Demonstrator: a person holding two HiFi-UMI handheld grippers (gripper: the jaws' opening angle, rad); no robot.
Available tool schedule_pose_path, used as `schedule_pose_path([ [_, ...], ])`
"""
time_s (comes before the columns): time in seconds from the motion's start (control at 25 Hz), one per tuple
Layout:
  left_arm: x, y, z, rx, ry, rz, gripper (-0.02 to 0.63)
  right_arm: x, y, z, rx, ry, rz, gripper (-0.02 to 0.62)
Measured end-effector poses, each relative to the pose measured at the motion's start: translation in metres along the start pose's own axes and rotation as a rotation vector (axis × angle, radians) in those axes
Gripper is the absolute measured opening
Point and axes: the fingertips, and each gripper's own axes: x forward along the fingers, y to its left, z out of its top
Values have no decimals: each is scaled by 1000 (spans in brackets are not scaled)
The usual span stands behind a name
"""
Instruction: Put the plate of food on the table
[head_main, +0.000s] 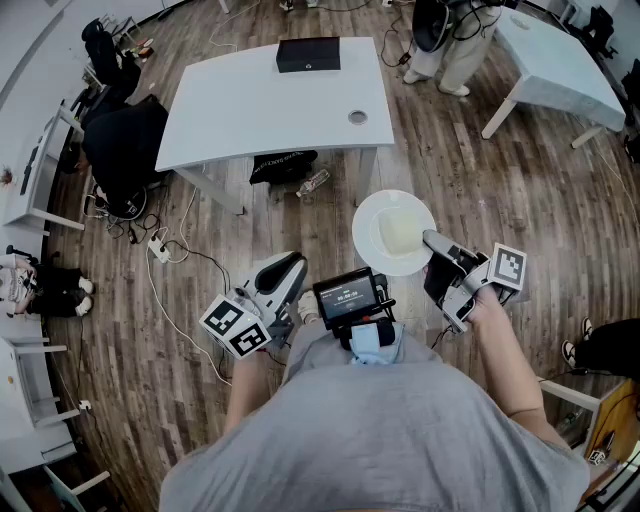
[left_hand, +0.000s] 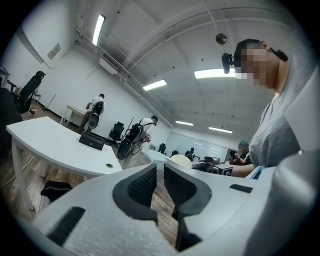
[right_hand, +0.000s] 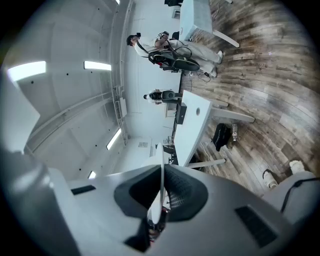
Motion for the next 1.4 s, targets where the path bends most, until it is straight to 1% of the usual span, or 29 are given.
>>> schedule_pose_path([
  [0.32,0,0,-3,7,-2,0,44,0,-2,3,-17,7,-6,37],
  [0.52,-2,-3,-3,2,-2,14,44,2,0,2,-14,16,18,37],
  [0.88,-3,-11,-4,28,-9,11,44,2,2,1,8,22,48,37],
  [1.16,10,-7,3,35,-10,30,44,10,6,16,12,38,62,37],
  [1.4,10,-3,2,39,-11,37,44,19,3,16,10,57,56,37],
])
